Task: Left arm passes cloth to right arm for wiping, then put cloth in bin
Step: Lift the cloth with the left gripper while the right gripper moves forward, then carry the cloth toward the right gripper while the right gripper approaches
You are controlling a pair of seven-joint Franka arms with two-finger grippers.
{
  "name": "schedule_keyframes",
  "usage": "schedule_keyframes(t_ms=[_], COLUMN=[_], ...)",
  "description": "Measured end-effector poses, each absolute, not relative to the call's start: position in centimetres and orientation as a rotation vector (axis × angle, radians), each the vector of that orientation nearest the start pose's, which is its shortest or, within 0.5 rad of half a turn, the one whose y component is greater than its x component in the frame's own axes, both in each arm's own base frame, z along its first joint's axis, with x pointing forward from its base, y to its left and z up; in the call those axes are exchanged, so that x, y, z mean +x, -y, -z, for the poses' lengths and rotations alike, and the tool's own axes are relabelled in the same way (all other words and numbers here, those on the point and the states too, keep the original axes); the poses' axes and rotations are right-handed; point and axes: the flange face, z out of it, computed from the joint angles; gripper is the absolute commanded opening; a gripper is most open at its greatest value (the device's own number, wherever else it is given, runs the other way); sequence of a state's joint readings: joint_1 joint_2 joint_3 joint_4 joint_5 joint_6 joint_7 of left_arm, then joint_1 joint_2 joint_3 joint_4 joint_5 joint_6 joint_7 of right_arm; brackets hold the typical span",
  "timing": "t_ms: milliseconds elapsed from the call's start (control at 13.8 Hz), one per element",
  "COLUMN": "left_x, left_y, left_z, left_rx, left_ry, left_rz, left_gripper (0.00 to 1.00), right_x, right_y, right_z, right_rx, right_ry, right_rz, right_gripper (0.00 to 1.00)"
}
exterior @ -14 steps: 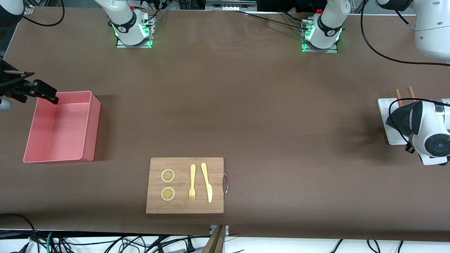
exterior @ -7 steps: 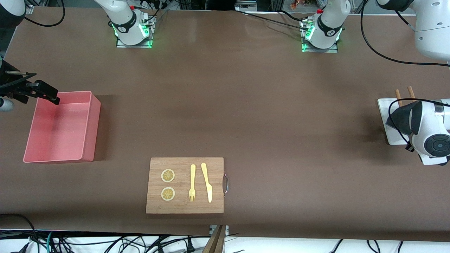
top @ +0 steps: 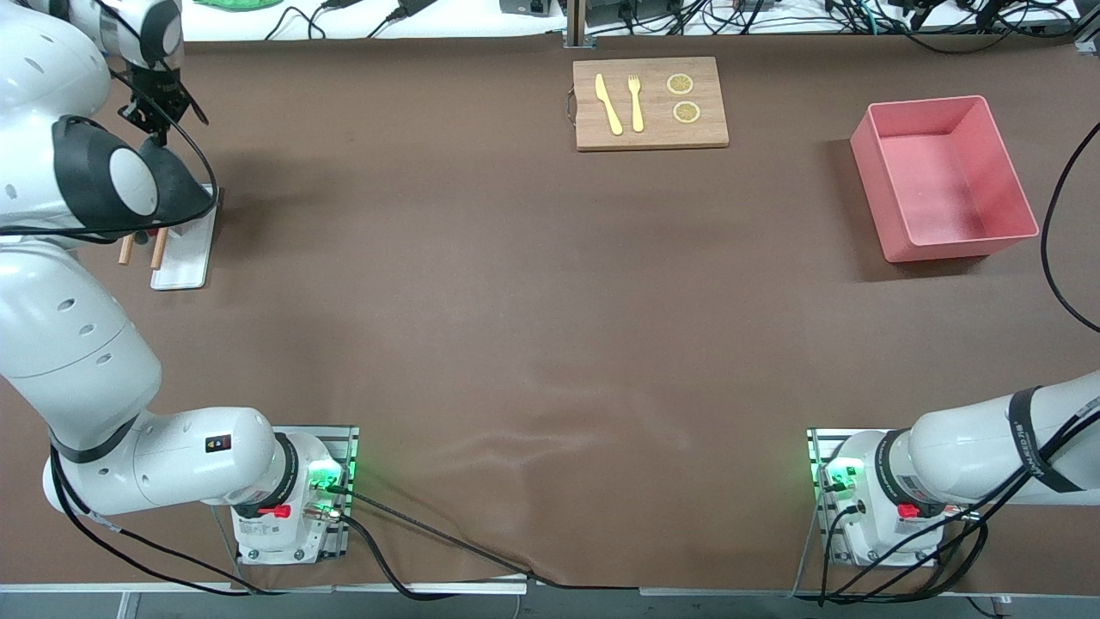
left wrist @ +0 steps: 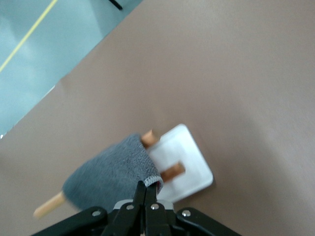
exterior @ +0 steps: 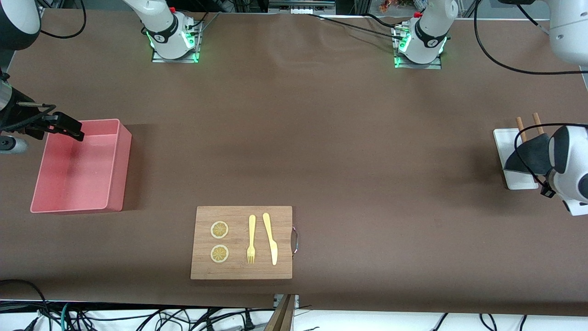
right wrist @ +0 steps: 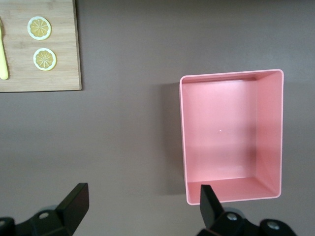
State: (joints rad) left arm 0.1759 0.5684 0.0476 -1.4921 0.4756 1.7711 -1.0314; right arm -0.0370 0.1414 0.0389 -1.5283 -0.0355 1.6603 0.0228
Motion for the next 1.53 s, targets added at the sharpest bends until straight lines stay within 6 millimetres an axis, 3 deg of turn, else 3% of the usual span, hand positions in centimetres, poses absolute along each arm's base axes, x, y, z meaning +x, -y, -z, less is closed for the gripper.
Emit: schedule_keyframes(t_ms=[436, 655, 800, 945, 1164, 1309, 1382, 1527], left_x=[63.6, 62.9, 62.7, 62.3, 60.1, 58.2, 57.7, 57.3], left_y=[-7.4, -2.3, 1.4, 6.1, 16.8, 24.0, 26.7, 30.1], left_z=[-44.2, -49.0, -50.4, -50.9, -51.5, -51.5, -51.6, -51.9], left_rx=[-2.34, -2.45, -2.516, -2.564, -2.615, -2.659, -2.691, -2.768], left_ry=[1.337, 1.376, 1.471, 1.509, 1.416, 1.371, 1.378, 1.424], left_rz=[-0.242, -0.377, -0.468, -0.561, -0.605, -0.621, -0.641, -0.711], left_gripper=[0.0, 0.0, 0.0, 0.0, 0.0, 0.0, 0.0, 0.0], right_x=[61.6, 62.0, 62.6, 63.2, 63.7, 63.9, 64.1, 64.3], right_y=[0.3, -1.4, -3.6, -7.8, -14.4, -17.1, -18.0, -19.7], right_z=[-53.4, -52.9, -52.3, -51.2, -49.4, -48.4, -48.1, -47.6], right_rx=[-3.168, -3.124, -3.088, -3.056, -2.952, -2.856, -2.798, -2.7], right_ry=[-0.023, -0.073, -0.19, -0.319, -0.569, -0.734, -0.816, -0.965], right_rz=[-0.11, -0.097, -0.073, -0.048, -0.038, -0.062, -0.072, -0.089], right_gripper=[1.0, 1.0, 1.0, 1.0, 1.0, 1.0, 1.0, 1.0])
